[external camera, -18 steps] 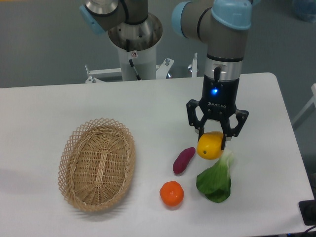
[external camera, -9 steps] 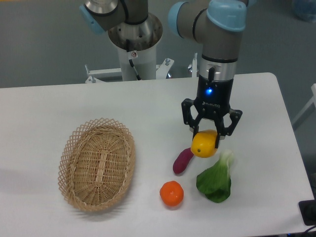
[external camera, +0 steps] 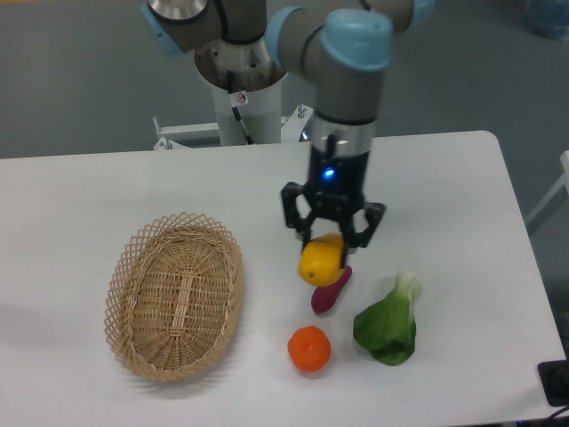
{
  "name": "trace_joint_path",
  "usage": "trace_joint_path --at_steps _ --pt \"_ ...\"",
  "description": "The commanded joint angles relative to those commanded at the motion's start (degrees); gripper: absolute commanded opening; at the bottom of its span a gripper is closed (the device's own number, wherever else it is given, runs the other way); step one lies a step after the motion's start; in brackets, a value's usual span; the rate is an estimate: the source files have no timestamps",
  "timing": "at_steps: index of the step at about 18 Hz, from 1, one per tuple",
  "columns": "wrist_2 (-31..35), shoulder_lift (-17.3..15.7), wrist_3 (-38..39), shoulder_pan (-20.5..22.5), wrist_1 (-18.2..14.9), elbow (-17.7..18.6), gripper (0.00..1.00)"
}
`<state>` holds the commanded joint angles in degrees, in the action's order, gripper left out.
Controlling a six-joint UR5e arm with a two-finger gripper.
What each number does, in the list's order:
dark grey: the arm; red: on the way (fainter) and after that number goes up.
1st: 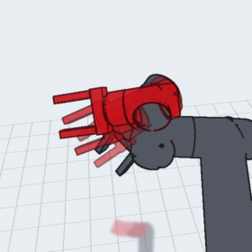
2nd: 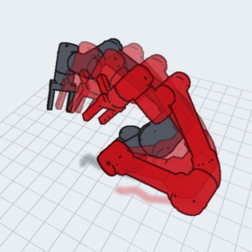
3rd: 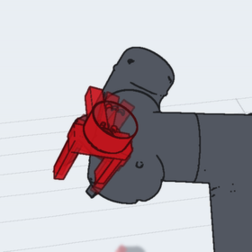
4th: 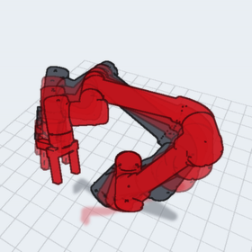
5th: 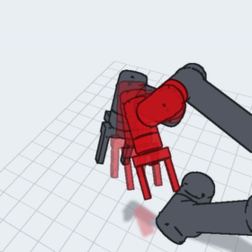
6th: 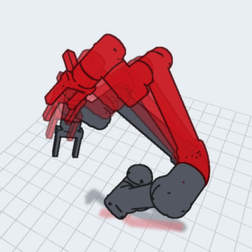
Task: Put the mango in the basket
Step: 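Carry the yellow mango over to the wicker basket and lower it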
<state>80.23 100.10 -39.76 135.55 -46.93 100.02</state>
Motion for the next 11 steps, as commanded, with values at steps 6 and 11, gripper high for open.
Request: trace_joint_path --at_steps 6,11 --pt "6.4 5.0 8.7 -10.8 0.1 0.9 0.6" --pt "8.4 9.1 10.0 -16.0 0.1 0.8 0.6"
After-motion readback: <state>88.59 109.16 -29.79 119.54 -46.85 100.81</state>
